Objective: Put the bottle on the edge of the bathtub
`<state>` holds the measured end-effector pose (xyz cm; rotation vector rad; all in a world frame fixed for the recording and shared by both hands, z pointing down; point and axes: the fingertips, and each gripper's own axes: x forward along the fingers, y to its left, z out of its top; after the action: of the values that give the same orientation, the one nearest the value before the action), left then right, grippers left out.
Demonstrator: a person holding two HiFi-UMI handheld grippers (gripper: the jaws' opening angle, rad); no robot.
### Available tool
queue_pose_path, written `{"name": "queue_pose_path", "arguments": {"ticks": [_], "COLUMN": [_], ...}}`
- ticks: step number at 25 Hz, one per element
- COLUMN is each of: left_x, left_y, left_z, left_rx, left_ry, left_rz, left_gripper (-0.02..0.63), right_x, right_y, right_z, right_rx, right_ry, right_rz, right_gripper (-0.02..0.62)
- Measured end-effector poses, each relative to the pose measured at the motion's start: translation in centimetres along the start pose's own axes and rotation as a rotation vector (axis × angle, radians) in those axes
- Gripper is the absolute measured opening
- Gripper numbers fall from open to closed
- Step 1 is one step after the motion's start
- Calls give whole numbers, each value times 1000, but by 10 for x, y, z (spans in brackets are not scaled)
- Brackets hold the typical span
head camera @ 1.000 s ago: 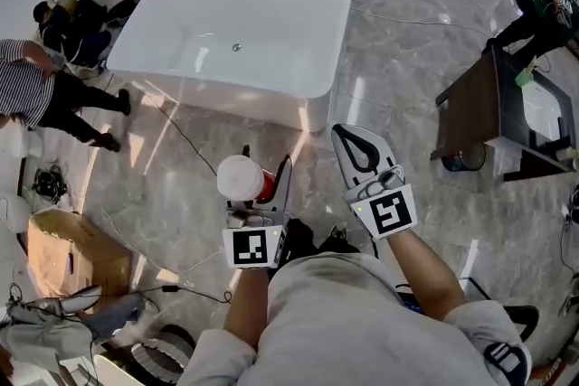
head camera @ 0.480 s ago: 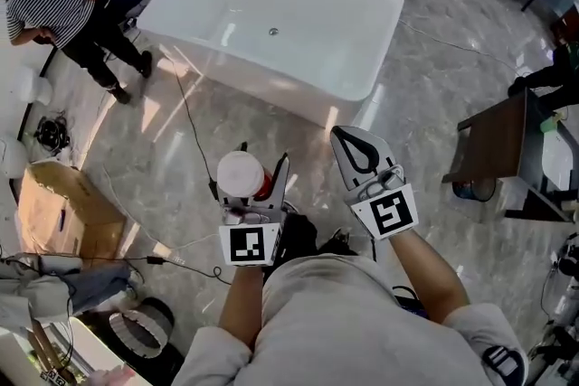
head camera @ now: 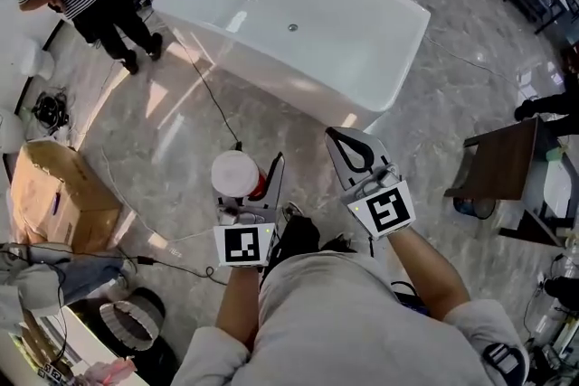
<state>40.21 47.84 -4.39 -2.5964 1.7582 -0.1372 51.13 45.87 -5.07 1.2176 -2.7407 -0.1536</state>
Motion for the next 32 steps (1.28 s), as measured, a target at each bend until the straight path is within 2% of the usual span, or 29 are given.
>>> {"name": "queue_pose_path", "arguments": {"ticks": [7,10,19,23,27,32], "left_x": [7,8,-4,-10,-9,-4], "left_y": [63,71,107,122,137,149], "left_z": [3,1,-7,-20,-15,-20], "left_rx": [15,18,-1,18,6,6], "left_ry": [-10,-16,-5,45,12,28], "left_rz": [2,3,49,82,114,137], "left_gripper": [298,298,298,298,298,298], "right_x": [50,55,85,98,116,134], "right_y": [13,13,27,31,29,23], "right_z": [1,-2,13,8,6,6], "right_rx": [-4,-8,-28,-24,-22,-28], "right_ry": [40,67,27,41,59,53], "right_rz": [13,7,43,61,78,98], "right_gripper": [6,6,6,5,6,6]}}
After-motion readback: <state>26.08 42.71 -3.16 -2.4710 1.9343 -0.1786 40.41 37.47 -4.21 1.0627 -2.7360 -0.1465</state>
